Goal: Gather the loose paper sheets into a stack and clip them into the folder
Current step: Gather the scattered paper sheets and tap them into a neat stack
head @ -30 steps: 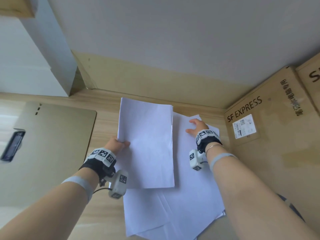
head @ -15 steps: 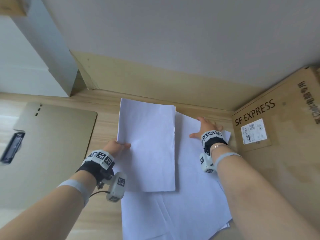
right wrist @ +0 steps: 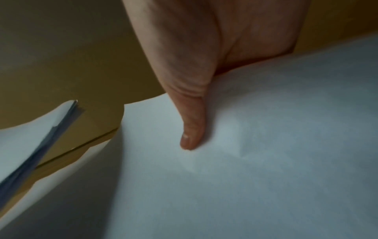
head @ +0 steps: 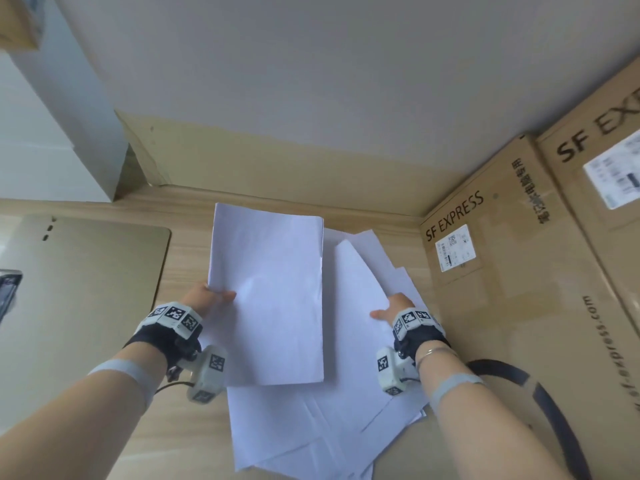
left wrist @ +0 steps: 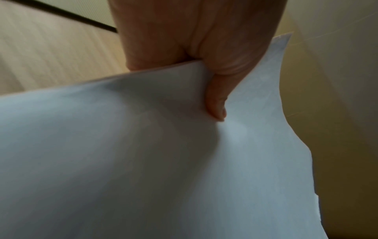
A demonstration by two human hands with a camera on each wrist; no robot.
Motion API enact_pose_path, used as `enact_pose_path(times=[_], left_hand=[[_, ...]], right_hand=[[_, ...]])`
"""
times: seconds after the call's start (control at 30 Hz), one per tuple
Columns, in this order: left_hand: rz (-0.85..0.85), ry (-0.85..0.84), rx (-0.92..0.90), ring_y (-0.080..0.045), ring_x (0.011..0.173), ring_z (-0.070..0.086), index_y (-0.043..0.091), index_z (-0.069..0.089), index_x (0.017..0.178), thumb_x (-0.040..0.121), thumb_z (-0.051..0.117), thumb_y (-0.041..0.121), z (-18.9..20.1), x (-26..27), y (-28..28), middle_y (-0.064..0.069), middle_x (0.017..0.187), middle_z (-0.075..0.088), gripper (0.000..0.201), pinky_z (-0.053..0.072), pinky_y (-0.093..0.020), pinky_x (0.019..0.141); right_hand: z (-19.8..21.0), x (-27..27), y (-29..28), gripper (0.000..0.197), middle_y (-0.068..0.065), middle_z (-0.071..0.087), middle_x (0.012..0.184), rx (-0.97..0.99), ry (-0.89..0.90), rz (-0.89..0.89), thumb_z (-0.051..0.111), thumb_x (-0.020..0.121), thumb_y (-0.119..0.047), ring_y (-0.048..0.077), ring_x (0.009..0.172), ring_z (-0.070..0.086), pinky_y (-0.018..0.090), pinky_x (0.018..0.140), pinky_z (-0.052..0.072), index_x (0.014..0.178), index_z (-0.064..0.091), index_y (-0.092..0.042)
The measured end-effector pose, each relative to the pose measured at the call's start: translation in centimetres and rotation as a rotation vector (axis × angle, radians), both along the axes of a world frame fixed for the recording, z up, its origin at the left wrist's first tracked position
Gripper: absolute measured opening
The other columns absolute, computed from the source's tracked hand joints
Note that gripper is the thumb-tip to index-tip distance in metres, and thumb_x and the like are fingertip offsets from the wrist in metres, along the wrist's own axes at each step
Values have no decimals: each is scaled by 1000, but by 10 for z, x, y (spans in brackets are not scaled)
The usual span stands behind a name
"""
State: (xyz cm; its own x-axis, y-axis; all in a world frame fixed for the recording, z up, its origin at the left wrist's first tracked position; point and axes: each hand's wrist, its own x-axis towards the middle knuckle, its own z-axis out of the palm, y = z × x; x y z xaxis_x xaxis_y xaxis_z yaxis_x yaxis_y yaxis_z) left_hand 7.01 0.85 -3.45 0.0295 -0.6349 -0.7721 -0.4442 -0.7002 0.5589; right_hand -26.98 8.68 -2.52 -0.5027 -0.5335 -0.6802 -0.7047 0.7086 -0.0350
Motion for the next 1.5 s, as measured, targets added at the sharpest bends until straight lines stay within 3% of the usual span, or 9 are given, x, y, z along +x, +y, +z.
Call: enact_pose_path(times=[0.13,0.4,0.6,0.8,1.07,1.2,1.33,1.43,1.5], left_hand=[[-11,15,41,-41,114,57,-8,53,123,84,66,15,1,7,9,-24,123,59,47,44,-45,102],[-42,-28,43,-41,109,60,-5,52,125,81,68,21,-7,17,23,-25,119,62,53,45,-49,100],[-61,-49,28,-40,104,61,-9,54,120,83,67,18,-10,23,28,-25,110,63,47,46,-48,99],[-78,-65,17,-40,107,59,-7,54,122,84,64,18,-14,29,29,-26,118,62,46,45,-44,98],[-133,-117,23,-39,110,57,-8,54,123,85,63,13,-15,32,30,-27,123,60,44,41,-36,87],[-139,-106,31,-40,112,57,-10,53,123,85,64,11,-18,29,30,-27,122,60,44,42,-37,89],[-94,-24,12,-34,89,60,-10,56,119,88,61,21,-18,24,32,-25,102,65,44,41,-35,81],[-87,-33,9,-42,112,57,-11,51,127,92,49,40,-15,22,34,-31,123,58,62,44,-40,92],[-117,-53,-7,-41,114,57,-10,51,127,88,58,39,-15,20,35,-28,123,59,62,44,-42,95]], right_hand=[[-10,19,38,67,11,33,141,-49,81,-16,69,80,-38,31,125,46,31,105,39,131,45,-2],[-25,36,70,52,1,26,147,-212,78,-11,75,75,-29,29,131,29,35,107,35,122,58,-14],[-24,37,74,75,12,58,123,-327,-13,-160,71,78,-12,30,110,59,35,88,46,140,30,-23],[-11,14,76,42,16,57,131,-338,8,-291,57,91,-22,33,120,53,35,97,43,129,53,-4],[19,-23,70,31,31,63,88,-669,-93,-492,57,89,-8,16,77,44,22,54,38,102,59,20],[23,12,51,27,9,59,89,-611,-209,-413,54,91,-10,16,78,50,20,53,40,110,62,8],[-3,78,31,27,15,66,103,-531,-246,-285,53,90,-10,20,89,58,24,71,44,113,62,1],[-21,117,21,27,19,65,116,-481,-280,-262,53,90,-12,31,105,62,32,87,47,112,60,1],[-25,136,16,25,18,65,115,-483,-309,-239,52,90,-10,31,102,61,31,84,47,112,59,1]])
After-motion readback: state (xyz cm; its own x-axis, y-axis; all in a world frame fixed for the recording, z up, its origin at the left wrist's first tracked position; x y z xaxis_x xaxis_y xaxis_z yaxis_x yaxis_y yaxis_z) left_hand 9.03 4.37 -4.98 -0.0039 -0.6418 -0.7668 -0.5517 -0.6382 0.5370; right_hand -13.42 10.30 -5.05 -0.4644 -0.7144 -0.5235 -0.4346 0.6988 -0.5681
